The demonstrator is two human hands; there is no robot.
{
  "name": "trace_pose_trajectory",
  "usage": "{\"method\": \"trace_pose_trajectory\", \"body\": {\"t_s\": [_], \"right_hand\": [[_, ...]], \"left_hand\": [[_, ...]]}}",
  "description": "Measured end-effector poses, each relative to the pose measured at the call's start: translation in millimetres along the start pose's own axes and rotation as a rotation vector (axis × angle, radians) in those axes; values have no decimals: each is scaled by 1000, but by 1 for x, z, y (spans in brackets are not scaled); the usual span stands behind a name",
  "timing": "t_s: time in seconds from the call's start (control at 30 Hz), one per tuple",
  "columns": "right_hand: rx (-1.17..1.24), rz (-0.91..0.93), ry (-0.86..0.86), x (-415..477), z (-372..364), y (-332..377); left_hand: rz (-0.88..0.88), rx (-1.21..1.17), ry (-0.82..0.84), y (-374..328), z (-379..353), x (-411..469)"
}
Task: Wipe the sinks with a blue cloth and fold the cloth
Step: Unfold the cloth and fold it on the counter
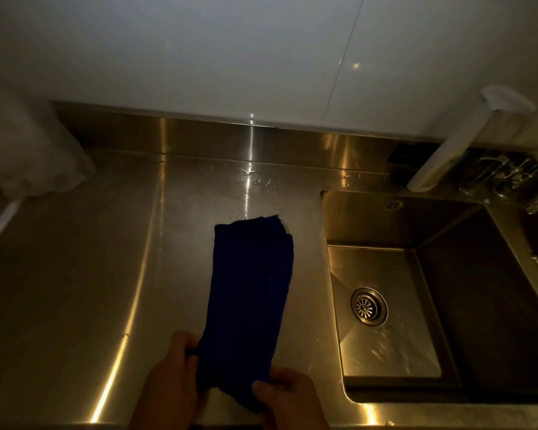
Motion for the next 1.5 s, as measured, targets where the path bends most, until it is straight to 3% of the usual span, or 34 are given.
{"method": "trace_pose_trajectory", "body": {"t_s": [0.13, 0.23, 0.37, 0.6, 0.77, 0.87, 1.0, 1.07, 1.13, 1.2, 1.3, 1.33, 1.37, 1.4, 1.43, 1.5], "right_hand": [[-575, 304, -158, -6, 2, 19], [-668, 413, -185, -11, -4, 23], [-478, 330, -81, -9, -16, 15], [105, 147, -18, 0, -18, 9], [205, 3, 191, 3, -7, 8], [180, -59, 293, 5, 11, 7], [-42, -47, 96, 11, 52, -7], [-127, -48, 98, 9, 55, -11], [-193, -69, 121, 12, 56, -13], [-458, -82, 186, 11, 50, -13], [-818, 104, -26, 22, 46, 23], [-956, 272, -91, 18, 39, 48], [-963, 507, -175, 11, 32, 75], [-908, 695, -242, 2, 23, 101], [-811, 864, -295, -2, 15, 123], [-829, 1026, -309, 8, -17, 158]], "left_hand": [[19, -82, 26, 6, -4, -5], [-14, -48, 91, 2, -14, -7], [-32, -58, 43, 3, -13, -4], [104, -480, 34, 27, -18, 1], [121, -623, 9, 23, -12, 0], [92, -552, 11, 22, -10, -7], [33, -340, 125, 12, -16, -24], [14, -149, 262, 8, -31, -25], [74, -75, 332, 8, -37, -26], [165, -66, 298, 28, -43, -24], [140, 84, 444, 16, -47, -27], [149, 148, 428, 21, -45, -20], [147, 122, 289, 23, -32, -14], [47, 85, 137, 15, -17, -5], [-87, 116, 133, -8, -14, -4], [-378, 288, 159, -46, -25, -1]]}}
Point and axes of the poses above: each hand's wrist, its own x-axis towards the middle knuckle, its own z-axis out of the back of the hand, y = z × x, the point moved 10 cm from there along x, towards the middle knuckle, and after that the axes turned 2 degrees about x, right-handed, at the moved point
